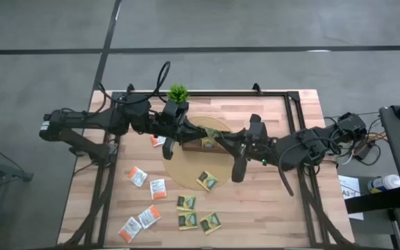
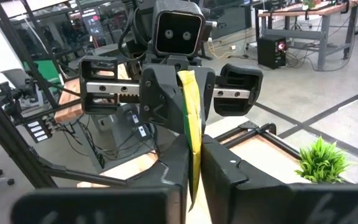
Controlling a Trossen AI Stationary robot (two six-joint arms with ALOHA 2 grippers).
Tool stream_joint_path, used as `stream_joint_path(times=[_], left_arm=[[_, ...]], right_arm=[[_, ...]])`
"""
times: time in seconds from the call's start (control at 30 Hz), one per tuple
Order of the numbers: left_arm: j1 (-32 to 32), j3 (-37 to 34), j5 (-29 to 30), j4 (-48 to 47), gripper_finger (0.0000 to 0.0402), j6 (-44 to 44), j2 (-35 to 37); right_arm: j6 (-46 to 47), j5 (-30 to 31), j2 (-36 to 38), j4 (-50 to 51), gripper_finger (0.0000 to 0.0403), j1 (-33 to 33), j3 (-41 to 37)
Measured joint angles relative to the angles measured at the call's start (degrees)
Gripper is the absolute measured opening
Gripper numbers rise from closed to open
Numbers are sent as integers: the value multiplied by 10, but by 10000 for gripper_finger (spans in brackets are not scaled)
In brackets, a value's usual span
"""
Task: Pick & Place Tea
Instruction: Put the yellow tea bag into the middle section of the wooden organizer
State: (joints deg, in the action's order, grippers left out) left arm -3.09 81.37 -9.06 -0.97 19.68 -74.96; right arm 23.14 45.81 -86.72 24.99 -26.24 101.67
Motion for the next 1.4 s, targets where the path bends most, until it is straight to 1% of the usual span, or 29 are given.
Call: stream_joint_path(times=[0.3,0.37,0.47,0.67,1.0,1.23,1.4], left_arm=[[8,4,-3,-27,0,0,0],[13,4,-5,-34,0,0,0],[24,5,-8,-48,0,2,1],[56,20,-21,-112,0,-3,-2],[112,24,-42,-202,0,-23,-13],[122,28,-56,-260,0,-40,-55],[123,34,-60,-276,0,-58,-82]], right_arm=[[0,1,24,0,164,0,3],[-3,1,31,1,183,0,3],[-6,1,43,2,200,0,3],[-10,3,69,23,206,0,3],[-9,5,88,36,198,0,3],[-13,7,87,38,198,0,2],[-11,7,87,38,198,0,2]])
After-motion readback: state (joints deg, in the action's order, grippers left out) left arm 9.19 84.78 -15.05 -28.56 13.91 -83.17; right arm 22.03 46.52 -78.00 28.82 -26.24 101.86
